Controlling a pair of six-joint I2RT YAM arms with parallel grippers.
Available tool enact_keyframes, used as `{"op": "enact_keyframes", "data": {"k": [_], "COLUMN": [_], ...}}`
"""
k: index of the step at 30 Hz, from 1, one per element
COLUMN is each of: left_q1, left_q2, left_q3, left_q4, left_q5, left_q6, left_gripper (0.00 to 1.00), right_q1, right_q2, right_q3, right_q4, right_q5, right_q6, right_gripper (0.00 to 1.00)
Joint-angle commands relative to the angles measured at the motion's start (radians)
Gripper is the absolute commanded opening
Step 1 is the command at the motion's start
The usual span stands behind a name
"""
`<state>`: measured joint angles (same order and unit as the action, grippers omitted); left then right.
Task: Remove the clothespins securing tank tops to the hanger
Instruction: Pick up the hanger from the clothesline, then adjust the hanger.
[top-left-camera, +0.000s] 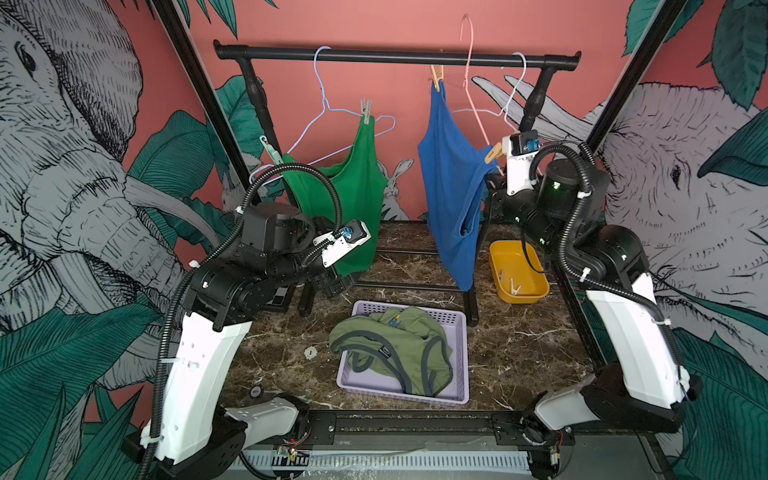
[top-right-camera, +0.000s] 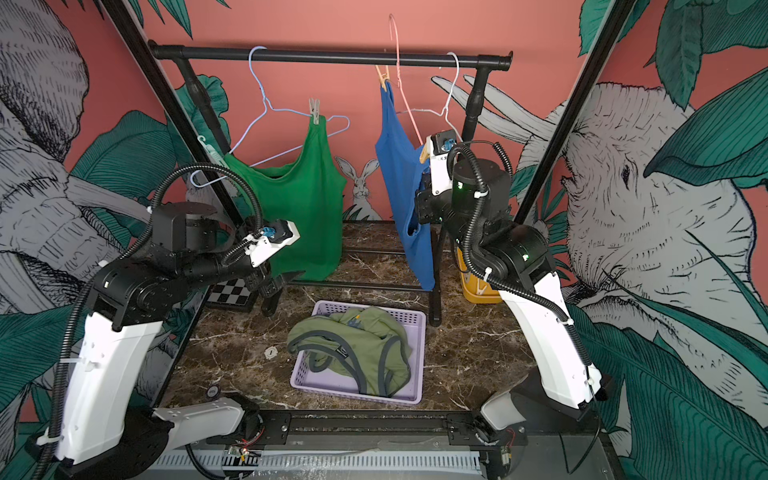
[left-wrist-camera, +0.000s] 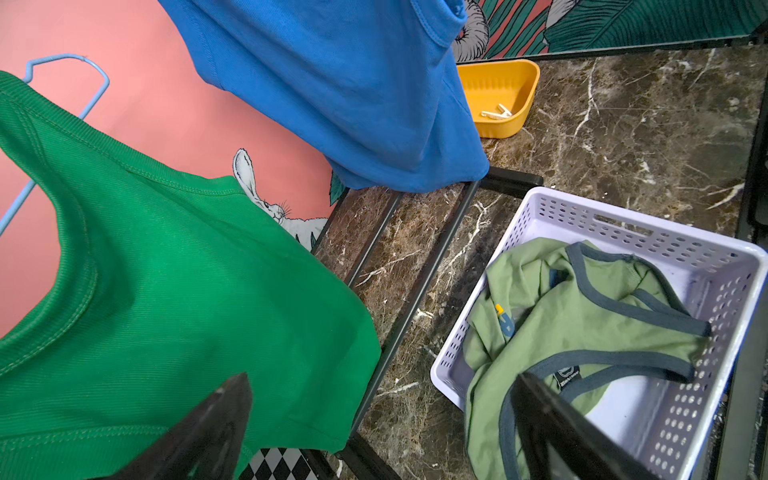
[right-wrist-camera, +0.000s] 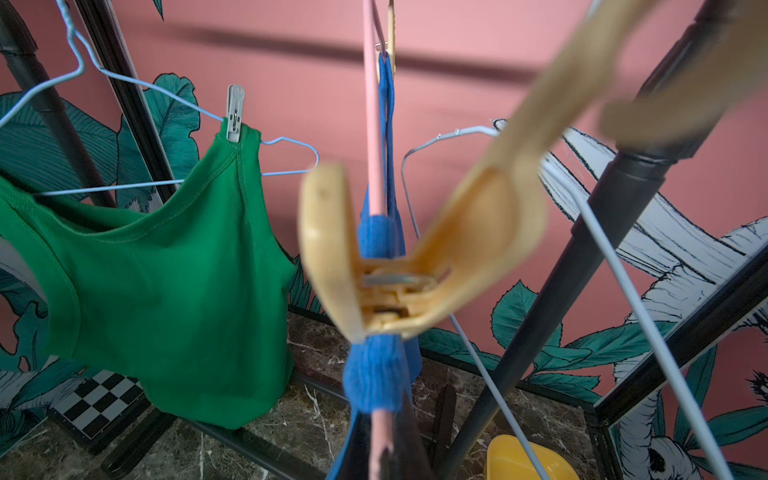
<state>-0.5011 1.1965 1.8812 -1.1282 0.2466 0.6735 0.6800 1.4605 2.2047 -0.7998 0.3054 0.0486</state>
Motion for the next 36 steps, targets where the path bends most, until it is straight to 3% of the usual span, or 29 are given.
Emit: {"op": "enact_keyframes", "data": {"k": [1, 23, 36], "left_q1": [0.007, 0.006, 0.006], "left_q2": [-0.009, 0.018, 0.017], "left_q3": [0.042, 0.221, 0.292], "left_q4": [-0.028, -0.160, -0.263], "left_q5": [0.013, 0.012, 0.047], "left_q6": [0.020, 0.148, 0.207], "left_gripper": [0.99, 0.99, 0.99], "right_q1": [0.001, 0.001, 0.001], "right_q2": [-0.057, -0.068, -0.134], "right_q3": [-0.002, 0.283, 0.334], "right_q4": [0.057, -0.259, -0.327], "right_q5": [-0.039, -0.300, -0.474], "right_q6": [0.005, -0.060, -0.055], "right_gripper": [0.00, 0.00, 0.00]}}
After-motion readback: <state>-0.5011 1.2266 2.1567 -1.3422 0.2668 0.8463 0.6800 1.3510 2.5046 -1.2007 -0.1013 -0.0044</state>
